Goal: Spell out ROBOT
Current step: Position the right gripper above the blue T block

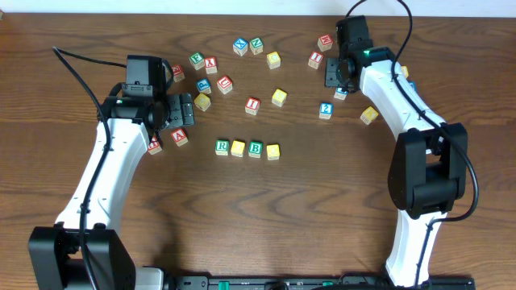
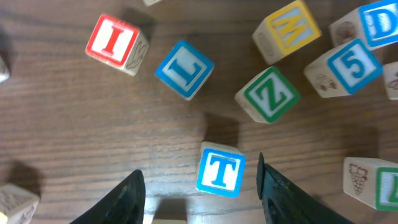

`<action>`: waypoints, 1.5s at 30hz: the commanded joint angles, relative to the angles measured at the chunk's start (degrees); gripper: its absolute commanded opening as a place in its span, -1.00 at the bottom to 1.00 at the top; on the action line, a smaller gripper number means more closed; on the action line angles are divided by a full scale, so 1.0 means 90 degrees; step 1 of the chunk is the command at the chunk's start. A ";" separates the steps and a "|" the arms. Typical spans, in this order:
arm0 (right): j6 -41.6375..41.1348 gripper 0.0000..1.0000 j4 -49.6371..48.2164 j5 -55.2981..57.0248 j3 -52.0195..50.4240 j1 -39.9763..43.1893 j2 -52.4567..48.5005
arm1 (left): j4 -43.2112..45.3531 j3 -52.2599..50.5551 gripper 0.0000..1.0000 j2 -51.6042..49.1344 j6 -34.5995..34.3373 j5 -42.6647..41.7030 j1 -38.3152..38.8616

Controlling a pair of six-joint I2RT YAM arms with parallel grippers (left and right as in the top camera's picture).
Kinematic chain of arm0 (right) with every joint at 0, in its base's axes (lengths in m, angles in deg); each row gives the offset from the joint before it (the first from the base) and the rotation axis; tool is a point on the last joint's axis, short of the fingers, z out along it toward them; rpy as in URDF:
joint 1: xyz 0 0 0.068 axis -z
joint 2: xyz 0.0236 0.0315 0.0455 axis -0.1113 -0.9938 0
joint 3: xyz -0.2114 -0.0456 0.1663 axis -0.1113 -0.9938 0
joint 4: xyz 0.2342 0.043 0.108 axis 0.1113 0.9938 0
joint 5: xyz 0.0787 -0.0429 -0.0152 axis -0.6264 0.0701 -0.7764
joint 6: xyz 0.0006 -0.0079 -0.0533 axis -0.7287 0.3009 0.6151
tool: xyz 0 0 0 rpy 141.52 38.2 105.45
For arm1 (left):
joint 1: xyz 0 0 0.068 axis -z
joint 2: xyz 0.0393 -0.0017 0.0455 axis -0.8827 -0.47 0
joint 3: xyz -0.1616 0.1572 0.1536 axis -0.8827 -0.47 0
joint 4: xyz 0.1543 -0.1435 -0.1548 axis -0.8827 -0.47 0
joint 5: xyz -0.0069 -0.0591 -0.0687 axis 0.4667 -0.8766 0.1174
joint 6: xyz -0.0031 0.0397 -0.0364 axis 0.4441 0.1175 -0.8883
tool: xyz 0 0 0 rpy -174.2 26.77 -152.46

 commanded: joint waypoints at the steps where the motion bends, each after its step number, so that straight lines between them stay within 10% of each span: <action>1: -0.0442 0.05 0.0007 0.0381 0.0107 -0.0100 0.0007 | -0.0024 -0.0061 0.98 0.0010 0.0087 -0.0041 -0.0024; 45: -0.1139 -0.03 -0.0321 0.0556 -0.0804 -0.0112 0.0005 | -0.0024 -0.0061 0.98 0.0010 0.0087 -0.0041 -0.0024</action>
